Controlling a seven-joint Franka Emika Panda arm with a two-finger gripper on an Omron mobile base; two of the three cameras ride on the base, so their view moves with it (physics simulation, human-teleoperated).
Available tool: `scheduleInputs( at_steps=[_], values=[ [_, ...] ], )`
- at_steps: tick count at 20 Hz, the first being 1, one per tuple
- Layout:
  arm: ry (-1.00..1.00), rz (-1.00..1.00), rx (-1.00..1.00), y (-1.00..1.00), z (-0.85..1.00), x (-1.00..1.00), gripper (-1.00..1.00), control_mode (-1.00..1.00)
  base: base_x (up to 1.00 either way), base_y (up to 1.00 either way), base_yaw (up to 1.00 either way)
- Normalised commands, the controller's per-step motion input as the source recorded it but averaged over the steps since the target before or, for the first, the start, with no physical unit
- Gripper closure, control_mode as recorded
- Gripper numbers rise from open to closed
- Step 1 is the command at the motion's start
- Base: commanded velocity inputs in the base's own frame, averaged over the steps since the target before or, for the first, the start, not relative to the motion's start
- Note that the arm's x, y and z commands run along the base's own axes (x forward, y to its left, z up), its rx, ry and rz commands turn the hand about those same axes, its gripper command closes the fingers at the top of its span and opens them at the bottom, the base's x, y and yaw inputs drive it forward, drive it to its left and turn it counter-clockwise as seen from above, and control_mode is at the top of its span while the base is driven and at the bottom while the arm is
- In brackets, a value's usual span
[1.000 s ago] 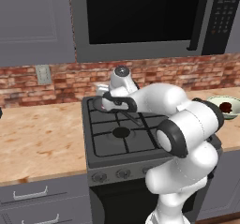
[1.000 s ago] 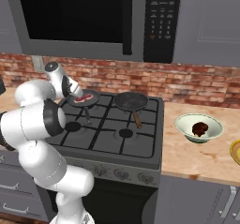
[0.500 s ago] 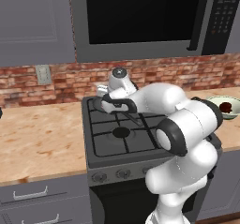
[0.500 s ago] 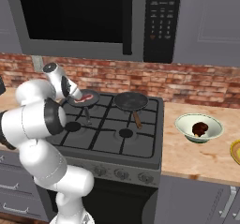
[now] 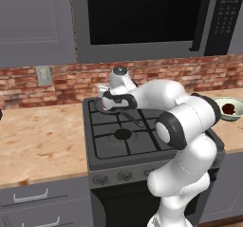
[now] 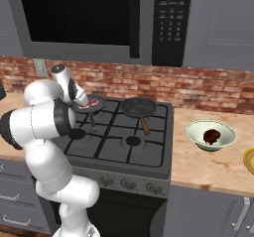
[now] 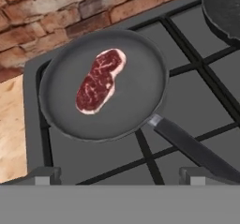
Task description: Place one of the steaks on the plate and the other in the bowl. Then place the bowl in the fridge.
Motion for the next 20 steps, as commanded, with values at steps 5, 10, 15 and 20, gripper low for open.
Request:
scheduleInputs(
  at_steps=[5, 10, 15, 20],
  values=[
    [0.00, 0.00, 0.00, 0.00, -0.13, 0.16, -1.00, -1.00, 0.00, 0.00, 0.00],
    [0.00, 0.00, 0.00, 0.00, -0.13, 0.18, -1.00, -1.00, 0.00, 0.00, 0.00],
    [0.00, 0.00, 0.00, -0.02, 0.00, 0.23, -1.00, -1.00, 0.00, 0.00, 0.00],
    [0.01, 0.00, 0.00, -0.02, -0.04, 0.25, -1.00, -1.00, 0.00, 0.00, 0.00]
  ],
)
